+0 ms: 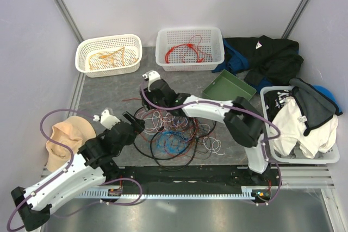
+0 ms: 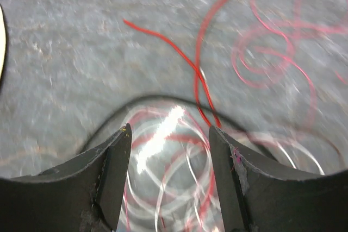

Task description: Untangle the cables

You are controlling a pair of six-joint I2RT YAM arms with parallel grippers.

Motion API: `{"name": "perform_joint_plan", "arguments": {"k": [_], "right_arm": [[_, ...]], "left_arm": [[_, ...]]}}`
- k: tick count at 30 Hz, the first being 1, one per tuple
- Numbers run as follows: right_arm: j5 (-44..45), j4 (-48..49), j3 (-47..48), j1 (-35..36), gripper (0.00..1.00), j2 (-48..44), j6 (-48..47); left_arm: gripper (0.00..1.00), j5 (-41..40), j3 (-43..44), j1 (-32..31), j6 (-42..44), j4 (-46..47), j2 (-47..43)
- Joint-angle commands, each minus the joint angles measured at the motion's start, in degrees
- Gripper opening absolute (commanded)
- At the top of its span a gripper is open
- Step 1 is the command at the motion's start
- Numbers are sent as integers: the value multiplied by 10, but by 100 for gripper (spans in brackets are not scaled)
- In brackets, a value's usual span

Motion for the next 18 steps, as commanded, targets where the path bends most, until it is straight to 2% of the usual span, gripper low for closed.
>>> {"name": "perform_joint_plan", "arguments": {"k": [1, 10, 18], "right_arm": [[-21, -7, 130, -13, 66, 93, -22], [-19, -60, 249, -21, 65, 225, -37], [-3, -65, 269, -26, 61, 263, -49]], "left_arm": [[100, -52, 39, -1, -24, -33, -16], [100, -69, 63, -1, -15, -61, -38], [100, -76, 56, -1, -17, -61, -36]]}}
